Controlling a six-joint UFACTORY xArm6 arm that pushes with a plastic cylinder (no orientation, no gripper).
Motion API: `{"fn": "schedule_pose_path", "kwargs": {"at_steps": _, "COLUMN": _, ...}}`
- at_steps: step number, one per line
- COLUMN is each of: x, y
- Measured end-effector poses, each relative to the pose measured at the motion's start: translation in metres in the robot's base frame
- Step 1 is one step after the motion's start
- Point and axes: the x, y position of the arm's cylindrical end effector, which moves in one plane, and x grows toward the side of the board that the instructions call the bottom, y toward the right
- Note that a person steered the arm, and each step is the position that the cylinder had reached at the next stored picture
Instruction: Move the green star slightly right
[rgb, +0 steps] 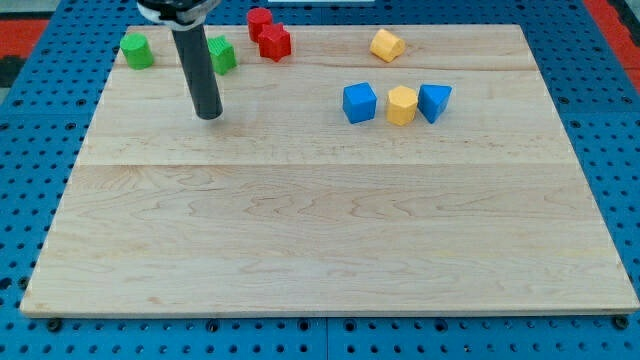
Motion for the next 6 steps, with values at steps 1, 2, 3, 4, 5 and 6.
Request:
{"fn": "schedule_pose_path", "kwargs": {"at_steps": 1, "x": -0.024, "y": -0.043}}
{"fn": "schedule_pose_path", "kwargs": {"at_steps": 2, "x": -0.068, "y": -0.048}}
{"fn": "schedule_pose_path", "kwargs": {"at_steps": 3, "x": -0.135, "y": -0.026}}
{"fn": "schedule_pose_path", "kwargs": {"at_steps": 4, "x": -0.176, "y": -0.025}}
{"fn": "schedule_pose_path", "kwargs": {"at_steps": 5, "x": -0.177, "y": 0.027}}
{"fn": "schedule_pose_path", "kwargs": {"at_steps": 6, "x": -0.135, "y": 0.153}}
